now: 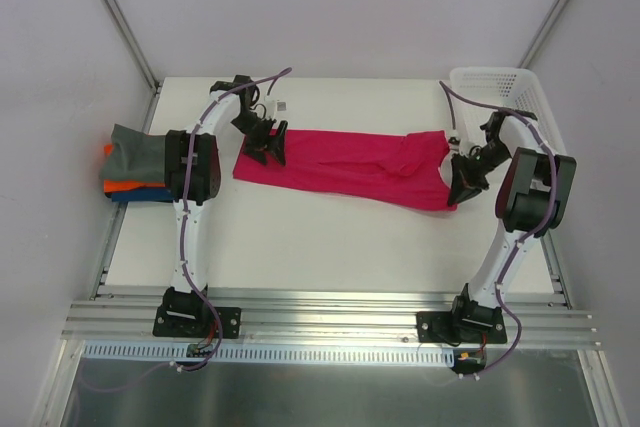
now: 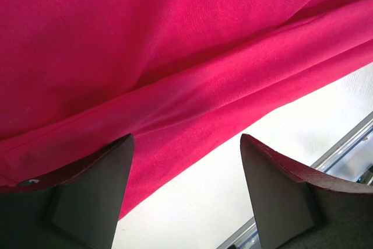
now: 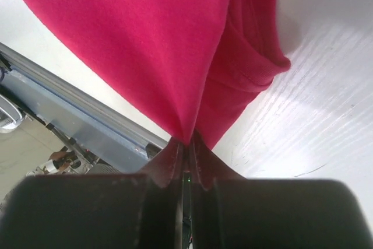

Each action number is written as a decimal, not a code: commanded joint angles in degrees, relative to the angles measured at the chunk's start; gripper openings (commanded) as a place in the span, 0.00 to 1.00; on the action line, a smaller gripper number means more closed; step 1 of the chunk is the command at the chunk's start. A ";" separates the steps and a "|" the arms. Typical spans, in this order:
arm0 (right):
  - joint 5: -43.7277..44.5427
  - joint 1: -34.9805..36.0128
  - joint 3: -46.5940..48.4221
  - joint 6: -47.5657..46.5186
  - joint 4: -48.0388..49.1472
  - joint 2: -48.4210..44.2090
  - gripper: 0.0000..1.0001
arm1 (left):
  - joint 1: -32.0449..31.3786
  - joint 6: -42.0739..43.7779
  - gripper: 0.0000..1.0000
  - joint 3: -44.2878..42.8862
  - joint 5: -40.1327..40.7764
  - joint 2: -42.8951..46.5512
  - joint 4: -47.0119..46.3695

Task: Fold and stack the t-shirts
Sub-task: Fold the other side of the tshirt into a rectangle

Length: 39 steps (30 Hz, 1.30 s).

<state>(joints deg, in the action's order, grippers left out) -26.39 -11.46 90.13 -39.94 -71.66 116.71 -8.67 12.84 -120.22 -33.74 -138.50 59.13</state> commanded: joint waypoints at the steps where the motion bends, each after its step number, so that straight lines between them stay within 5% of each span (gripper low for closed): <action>1: 0.90 -0.23 -0.57 -1.37 -4.19 -0.97 0.07 | -0.39 1.75 0.75 0.95 2.88 0.60 0.63; 5: 1.52 -0.14 0.40 -0.66 -3.23 1.24 0.39 | -0.47 1.84 0.75 1.31 2.89 1.12 0.54; 8: 2.39 -0.14 2.94 -0.66 -3.84 0.46 0.46 | -0.39 1.92 0.75 1.48 2.98 2.17 0.54; 14: 4.69 3.19 10.59 -1.28 1.77 -6.13 0.46 | -0.39 1.75 0.75 1.75 3.06 2.88 0.63; 26: 9.96 22.97 15.87 -9.28 9.61 0.36 0.38 | -0.47 1.40 0.75 1.57 3.15 3.76 0.54; 39: 9.78 25.26 19.82 -7.43 7.94 7.04 0.37 | -0.47 0.69 0.75 1.48 2.18 4.11 0.54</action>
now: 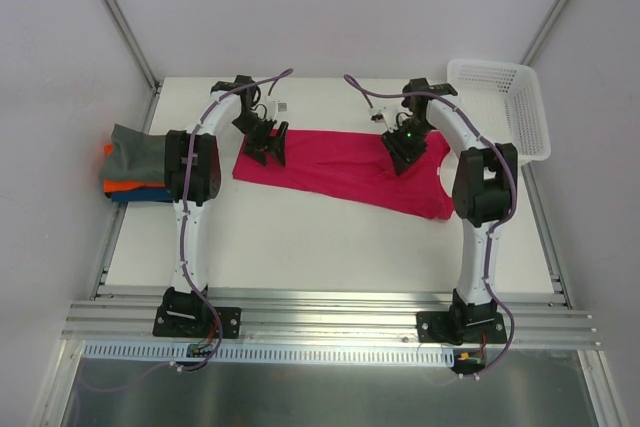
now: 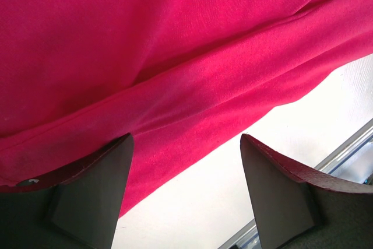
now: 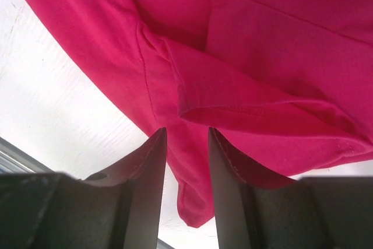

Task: Fold and stack the t-shirts
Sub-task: Fold the other side of the tshirt into a rectangle

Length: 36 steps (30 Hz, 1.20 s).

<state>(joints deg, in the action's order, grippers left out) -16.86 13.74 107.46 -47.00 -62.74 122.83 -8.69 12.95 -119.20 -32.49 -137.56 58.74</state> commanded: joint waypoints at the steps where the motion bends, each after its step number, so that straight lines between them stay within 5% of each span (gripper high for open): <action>1: 0.25 0.06 2.67 -0.28 -0.98 1.27 0.37 | -0.45 0.50 0.75 0.46 0.85 3.17 1.02; 10: -0.19 0.41 5.83 -0.37 -2.03 5.76 0.36 | -0.45 0.50 0.75 0.72 1.38 3.08 0.85; 14: -0.19 0.41 5.92 0.15 -0.64 6.37 0.06 | -0.45 0.41 0.75 0.72 1.64 3.00 0.85; 17: -0.01 0.41 6.62 1.30 1.56 5.32 0.01 | -0.45 0.58 0.75 1.16 1.64 3.08 0.85; 33: 4.91 0.41 18.83 2.00 5.88 11.55 0.01 | -0.45 0.50 0.75 1.77 1.55 3.35 0.94; 36: 7.54 0.85 19.71 2.27 5.27 14.88 0.15 | -0.45 0.50 0.75 2.04 1.64 3.52 0.85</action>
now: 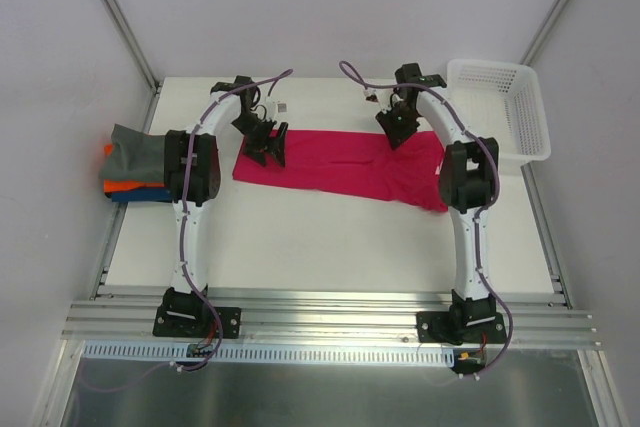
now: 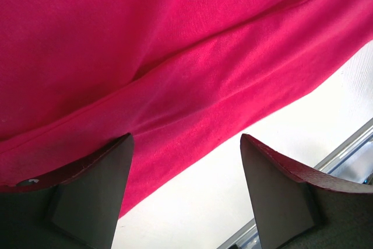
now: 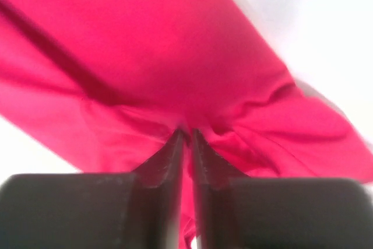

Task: Fold and stack the t-shirts
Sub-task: Fold the other side of the tshirt into a rectangle

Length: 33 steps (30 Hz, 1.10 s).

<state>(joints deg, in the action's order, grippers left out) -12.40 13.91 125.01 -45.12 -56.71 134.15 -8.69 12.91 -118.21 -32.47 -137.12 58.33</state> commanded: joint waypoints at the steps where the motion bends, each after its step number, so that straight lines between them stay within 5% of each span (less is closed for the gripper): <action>1: 4.83 0.59 3.39 0.13 -2.08 4.10 0.31 | -0.45 0.54 0.75 1.06 1.71 3.09 1.26; 5: 7.39 -0.72 -3.26 1.97 2.46 -0.45 0.54 | -0.45 0.45 0.75 1.06 1.44 3.44 1.27; 13: 6.96 -2.31 -11.97 4.87 5.82 -16.26 0.61 | -0.45 0.45 0.77 0.35 2.40 5.19 1.35; 14: 6.87 -2.31 -13.72 4.78 6.17 -17.50 0.63 | -0.45 0.63 0.79 0.26 3.02 5.72 1.27; 16: 7.04 -2.31 -14.44 4.61 6.26 -19.53 0.66 | -0.45 0.89 0.99 0.26 5.12 7.47 1.35; 20: 4.94 -3.27 -14.35 8.27 4.85 -23.13 0.73 | -0.36 0.02 0.99 -1.49 3.21 11.08 1.35; 23: -2.42 -5.73 -17.95 17.84 5.11 -24.11 0.82 | -0.63 -3.31 0.99 -5.62 5.81 13.10 -0.83; 24: -8.11 -6.35 -22.31 24.93 7.12 -24.19 0.93 | -0.80 -6.72 0.99 -6.23 7.14 13.28 -2.50; 26: -10.35 -7.06 -27.07 31.39 10.20 -23.93 0.95 | -0.89 -8.33 0.99 -6.94 6.72 12.41 -7.07; 33: -12.20 -5.21 -26.06 30.27 10.57 -15.85 0.96 | -1.33 -10.36 0.99 -14.23 11.72 0.72 -10.25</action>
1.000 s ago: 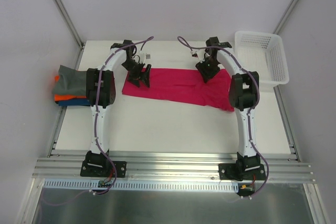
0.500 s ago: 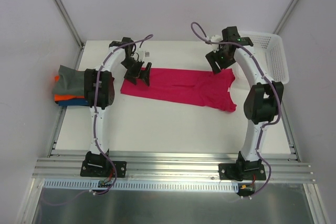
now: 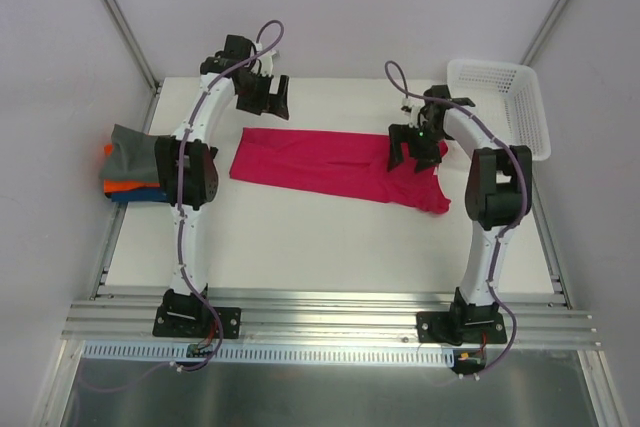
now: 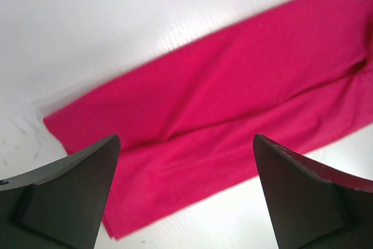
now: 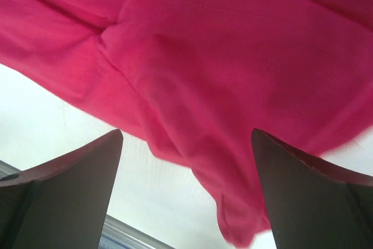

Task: Fold and stack the t-shirts
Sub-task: Rotate the tshirt 80 degrees

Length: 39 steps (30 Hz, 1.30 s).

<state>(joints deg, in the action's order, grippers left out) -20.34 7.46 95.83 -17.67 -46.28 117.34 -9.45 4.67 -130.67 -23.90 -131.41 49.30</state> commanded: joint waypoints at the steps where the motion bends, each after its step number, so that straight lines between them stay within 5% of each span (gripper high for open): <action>1: -4.62 1.15 4.18 2.30 -0.38 2.70 0.96 | -0.57 -2.38 0.99 -1.87 3.33 -6.21 -1.48; 19: -5.07 0.62 8.49 1.59 -2.23 9.75 0.96 | -0.57 -2.82 0.99 -1.35 4.65 -12.82 -2.54; 39: -4.88 1.06 35.81 2.11 -1.27 23.37 0.97 | -1.35 -4.49 0.99 35.74 7.99 12.67 -1.66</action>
<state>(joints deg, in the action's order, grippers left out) -23.11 8.34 126.21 -16.84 -49.34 140.09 -9.85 1.48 -98.43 -15.90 -124.22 44.05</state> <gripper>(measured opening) 0.969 0.991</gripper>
